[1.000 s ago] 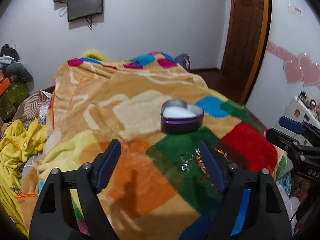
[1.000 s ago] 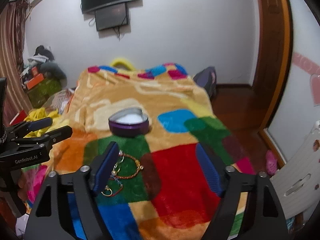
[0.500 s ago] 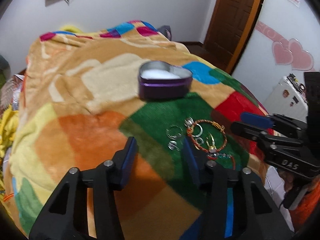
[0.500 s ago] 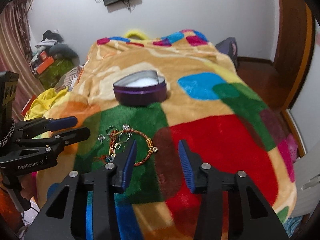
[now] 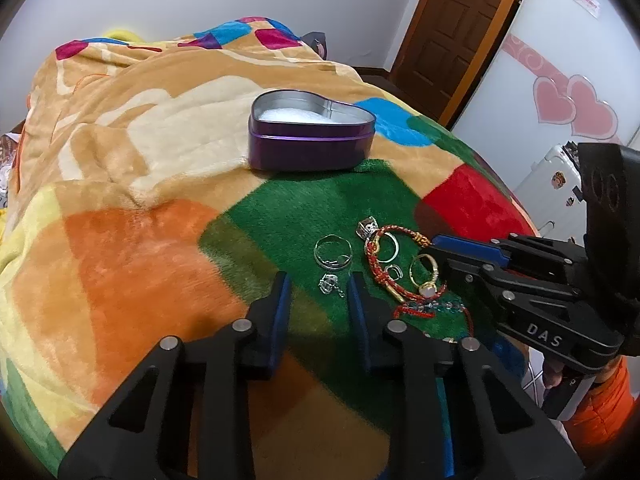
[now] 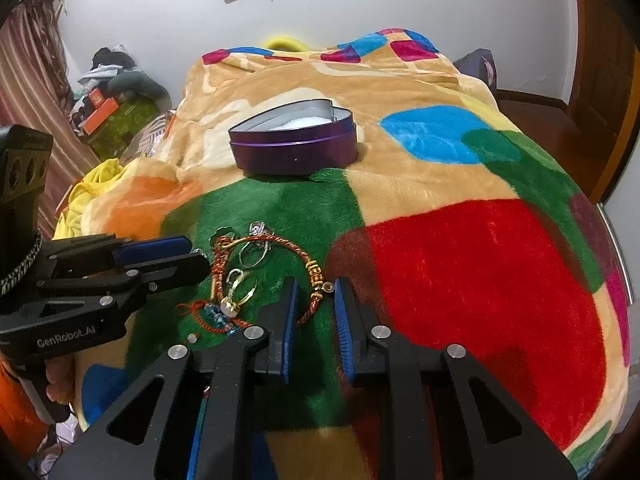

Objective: Organize jewelry
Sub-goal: 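Grasp a small silver charm with the left tool while the right tool grasps the red beaded bracelet, then drop the charm into the purple heart tin with the left tool while the right tool carries the bracelet over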

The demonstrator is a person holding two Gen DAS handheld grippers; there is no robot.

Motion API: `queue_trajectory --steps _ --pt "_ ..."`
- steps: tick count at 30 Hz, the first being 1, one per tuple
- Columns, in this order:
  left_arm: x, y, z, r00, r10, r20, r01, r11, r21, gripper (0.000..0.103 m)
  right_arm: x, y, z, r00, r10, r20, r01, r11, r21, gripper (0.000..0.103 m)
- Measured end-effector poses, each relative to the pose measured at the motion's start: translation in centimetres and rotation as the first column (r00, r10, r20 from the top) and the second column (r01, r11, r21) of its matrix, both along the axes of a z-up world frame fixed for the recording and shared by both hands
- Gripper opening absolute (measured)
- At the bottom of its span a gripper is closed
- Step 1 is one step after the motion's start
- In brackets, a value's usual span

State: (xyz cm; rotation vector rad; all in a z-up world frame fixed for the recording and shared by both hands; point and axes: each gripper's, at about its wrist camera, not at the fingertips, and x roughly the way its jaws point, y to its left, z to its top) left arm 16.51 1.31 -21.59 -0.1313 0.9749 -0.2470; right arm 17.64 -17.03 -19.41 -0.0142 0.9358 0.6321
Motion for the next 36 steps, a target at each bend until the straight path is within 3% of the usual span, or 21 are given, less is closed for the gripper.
queue_trajectory --steps 3,6,17,36 --pt "0.2 -0.1 -0.2 1.000 -0.011 -0.001 0.011 1.000 0.001 0.012 0.3 0.2 -0.1 1.000 -0.006 0.004 0.006 1.000 -0.004 0.011" --pt "0.1 -0.2 -0.1 1.000 -0.017 0.002 0.017 1.000 0.002 0.009 0.3 0.4 -0.1 1.000 -0.009 0.011 0.009 1.000 -0.009 0.011" --pt "-0.7 0.3 1.3 0.999 0.010 0.036 -0.010 1.000 0.005 0.009 -0.2 0.0 1.7 0.998 -0.032 0.052 0.032 0.999 0.017 0.010" --pt "-0.5 1.4 8.1 0.977 0.045 0.207 -0.050 0.998 0.023 0.009 0.0 0.3 6.0 0.982 -0.078 0.170 0.069 0.996 0.058 0.010"
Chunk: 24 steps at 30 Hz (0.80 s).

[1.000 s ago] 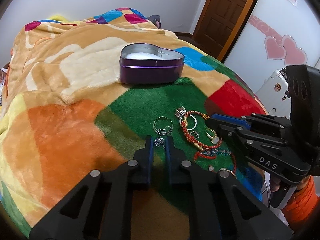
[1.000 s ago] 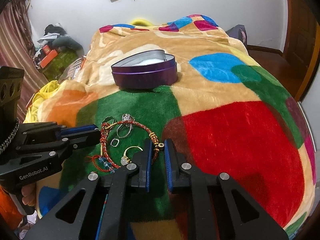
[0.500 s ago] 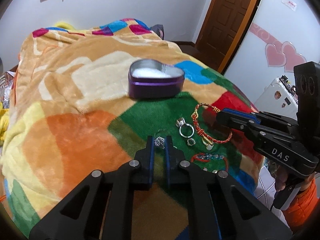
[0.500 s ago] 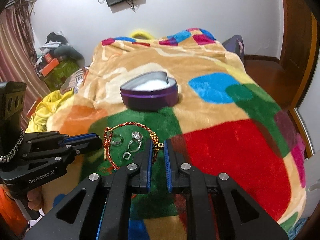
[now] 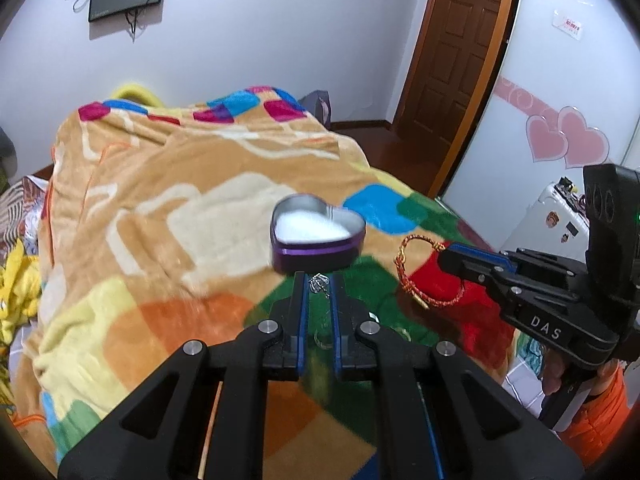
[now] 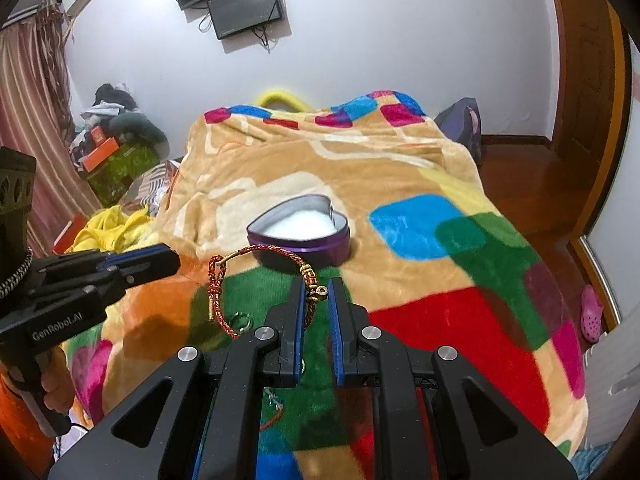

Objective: Organize jewelry
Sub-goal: 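Drop the charm into the purple heart tin with the left tool while the right tool carries the bracelet over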

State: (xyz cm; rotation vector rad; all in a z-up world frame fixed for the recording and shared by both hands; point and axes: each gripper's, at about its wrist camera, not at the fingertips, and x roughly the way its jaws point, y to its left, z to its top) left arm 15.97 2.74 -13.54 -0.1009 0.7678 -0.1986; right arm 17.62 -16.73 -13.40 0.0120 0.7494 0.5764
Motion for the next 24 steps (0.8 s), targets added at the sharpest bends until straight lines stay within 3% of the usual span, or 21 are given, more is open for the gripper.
queue_trajectory --steps 8,24 --pt "1.9 0.2 1.6 0.999 0.007 0.051 -0.009 1.000 0.027 0.009 1.3 -0.2 0.9 0.999 -0.019 0.038 0.019 1.000 0.000 0.010" --pt "6.6 0.3 0.5 0.999 -0.002 0.034 0.001 1.000 0.023 0.009 4.8 0.1 0.9 0.998 -0.037 0.052 0.036 0.999 0.011 0.010"
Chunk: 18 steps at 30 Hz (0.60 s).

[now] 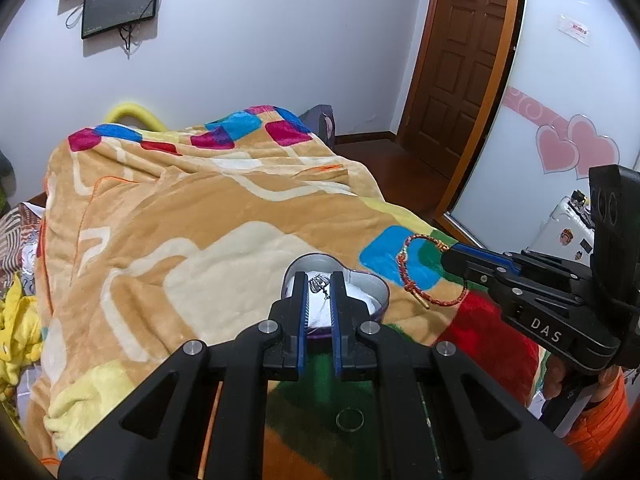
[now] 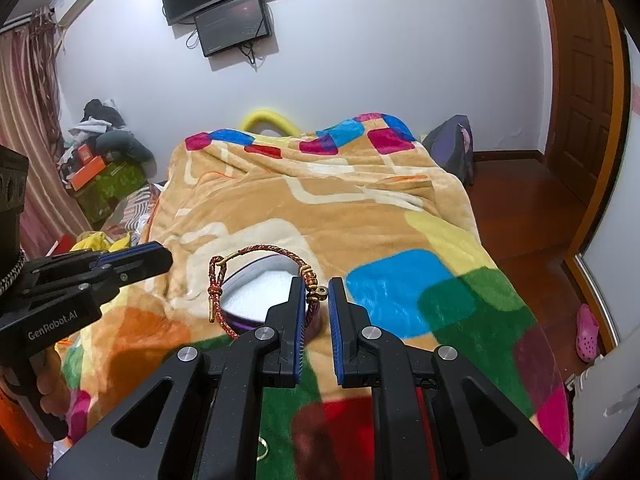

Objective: Organize jewelry
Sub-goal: 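Drop the charm into the purple heart tin with the left tool while the right tool carries the bracelet over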

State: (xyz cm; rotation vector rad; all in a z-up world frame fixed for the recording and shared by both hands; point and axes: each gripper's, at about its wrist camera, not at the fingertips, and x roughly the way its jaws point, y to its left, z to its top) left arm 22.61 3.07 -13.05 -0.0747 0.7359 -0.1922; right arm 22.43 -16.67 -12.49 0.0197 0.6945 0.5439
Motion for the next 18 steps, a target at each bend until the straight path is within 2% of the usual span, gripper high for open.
queue_trajectory --steps 18 --pt "4.6 0.2 -4.4 0.992 -0.016 -0.125 0.017 1.000 0.006 0.009 3.4 1.6 -1.7 0.999 0.017 -0.047 -0.018 0.999 -0.026 0.010"
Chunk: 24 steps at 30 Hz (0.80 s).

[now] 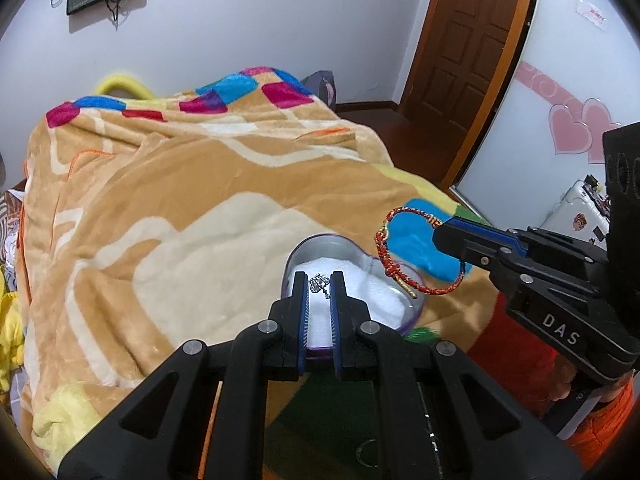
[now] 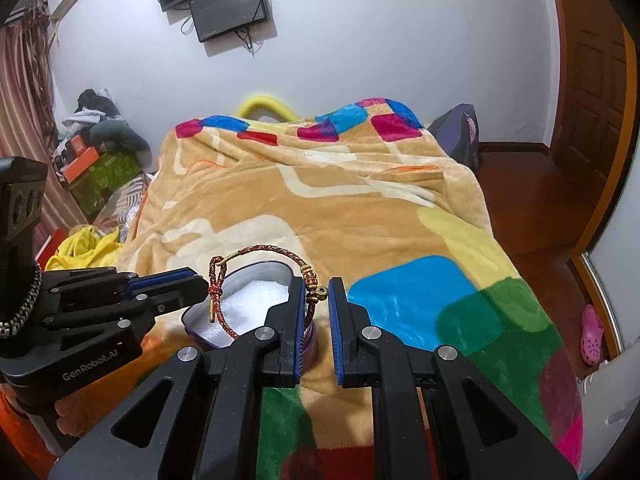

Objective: Organize jewelry
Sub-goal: 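Drop the charm into the purple heart tin with the left tool while the right tool carries the bracelet over, then lower the red bracelet into the tin and open the right tool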

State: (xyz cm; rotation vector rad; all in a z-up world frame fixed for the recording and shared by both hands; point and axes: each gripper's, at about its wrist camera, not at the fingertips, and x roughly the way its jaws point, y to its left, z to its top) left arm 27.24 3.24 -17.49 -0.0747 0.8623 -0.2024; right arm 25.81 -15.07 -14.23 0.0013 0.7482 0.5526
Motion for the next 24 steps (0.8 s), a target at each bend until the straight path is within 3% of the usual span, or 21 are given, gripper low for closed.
queue_trajectory --steps 12,24 --pt "-0.1 0.6 -0.1 1.000 -0.016 0.000 0.016 1.000 0.020 0.009 0.6 1.7 -0.6 0.999 0.032 -0.018 -0.033 0.998 -0.056 0.010" --pt "-1.1 2.5 0.5 0.999 0.029 0.018 -0.029 0.999 0.022 0.011 0.8 3.8 -1.1 0.997 0.072 -0.030 -0.075 0.990 -0.117 0.010"
